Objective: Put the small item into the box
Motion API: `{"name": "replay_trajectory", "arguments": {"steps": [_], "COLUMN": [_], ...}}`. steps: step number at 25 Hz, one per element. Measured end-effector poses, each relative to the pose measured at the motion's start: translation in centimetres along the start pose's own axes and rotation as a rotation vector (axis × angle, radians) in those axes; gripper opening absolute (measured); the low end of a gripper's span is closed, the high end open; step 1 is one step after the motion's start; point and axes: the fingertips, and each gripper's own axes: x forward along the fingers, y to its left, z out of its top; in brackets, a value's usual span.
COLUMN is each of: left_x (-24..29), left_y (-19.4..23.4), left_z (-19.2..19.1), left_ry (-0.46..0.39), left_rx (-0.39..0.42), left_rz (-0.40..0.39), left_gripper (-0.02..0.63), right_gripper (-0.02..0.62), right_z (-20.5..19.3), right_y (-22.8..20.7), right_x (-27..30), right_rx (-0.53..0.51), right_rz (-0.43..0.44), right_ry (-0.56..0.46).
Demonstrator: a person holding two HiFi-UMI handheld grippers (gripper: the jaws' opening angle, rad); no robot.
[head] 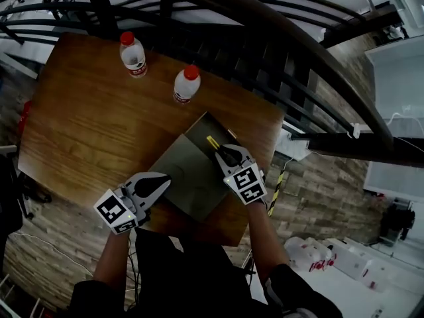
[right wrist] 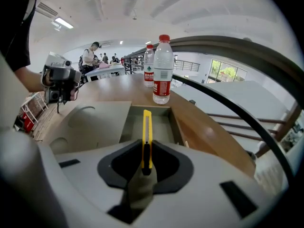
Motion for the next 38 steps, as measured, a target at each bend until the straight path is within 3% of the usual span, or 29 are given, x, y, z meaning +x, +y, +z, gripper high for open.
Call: {"name": "replay_trajectory", "arguments": {"steps": [20, 38], "left_x": [0.0, 0.3], "left_y": [0.5, -0.4], "left_z": [-1.5, -1.8], "left_ry": [0.013, 0.006], "left_rx": [-0.003, -0.004], "left_rz": [-0.008, -0.021], "left_gripper": [0.015, 0.015], "right_gripper": [0.072, 0.077], "right_z": [-1.9, -2.7], "right_y": [-0.6, -0.9], "right_x": [2.3, 3.0], "right_rx": [0.033, 0.055], "right_rz": [0.001, 0.011], "right_ry": [0.109, 0.1]}}
